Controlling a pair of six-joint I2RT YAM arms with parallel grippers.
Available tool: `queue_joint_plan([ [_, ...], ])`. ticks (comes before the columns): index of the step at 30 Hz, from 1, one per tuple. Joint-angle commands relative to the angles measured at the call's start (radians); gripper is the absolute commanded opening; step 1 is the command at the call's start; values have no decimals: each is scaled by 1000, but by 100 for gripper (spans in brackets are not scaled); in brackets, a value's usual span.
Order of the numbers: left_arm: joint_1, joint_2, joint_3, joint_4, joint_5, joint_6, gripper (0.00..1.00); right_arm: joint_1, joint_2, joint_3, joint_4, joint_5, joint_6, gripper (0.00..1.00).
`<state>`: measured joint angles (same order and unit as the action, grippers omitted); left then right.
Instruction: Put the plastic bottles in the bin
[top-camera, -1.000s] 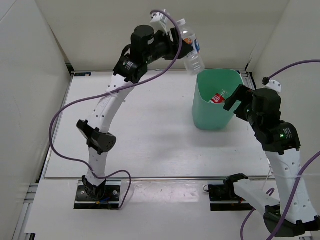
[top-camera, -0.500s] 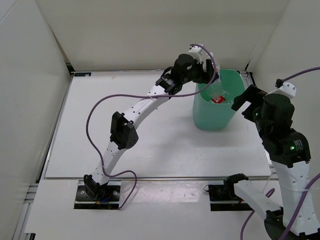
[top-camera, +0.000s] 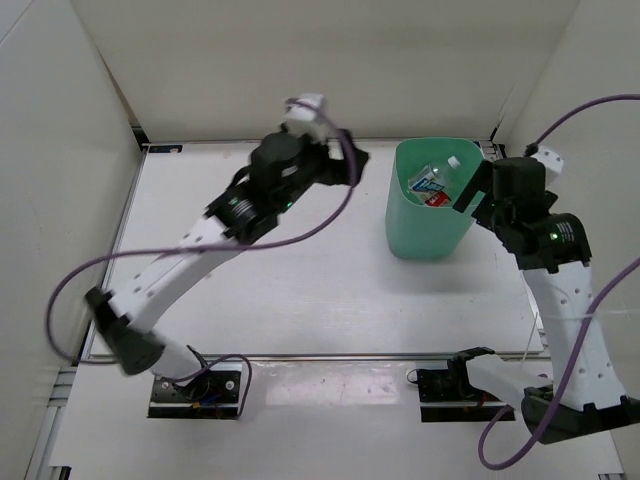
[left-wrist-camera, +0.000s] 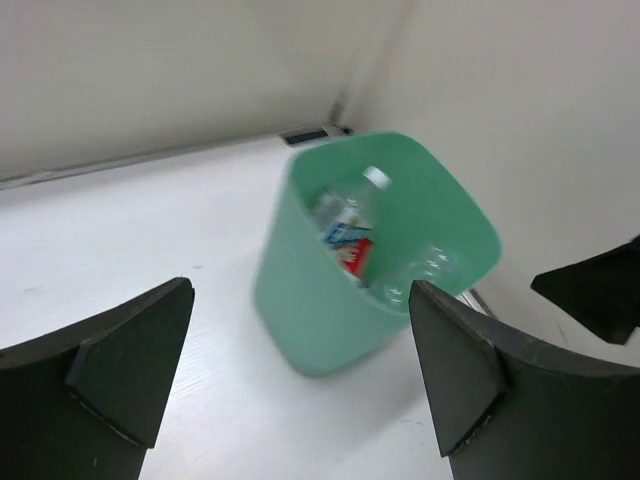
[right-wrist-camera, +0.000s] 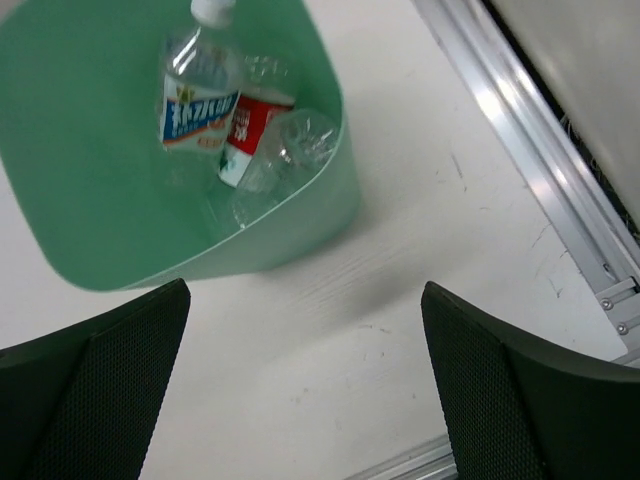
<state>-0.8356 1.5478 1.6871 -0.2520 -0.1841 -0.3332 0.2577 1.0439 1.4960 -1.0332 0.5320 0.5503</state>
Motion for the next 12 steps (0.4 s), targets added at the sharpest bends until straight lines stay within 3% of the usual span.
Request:
queue_joint_plan([
  [1, 3, -213, -229, -16, -260, 2, 100, -3, 5, -11, -1, -119, -43, 100],
  [5, 3, -481, -536, -104, -568, -32, 100, -3, -4, -52, 12, -83, -6, 100],
  [12, 136, -712, -821, -289, -868, -144, 100, -3, -4, -85, -10, -58, 55, 100],
])
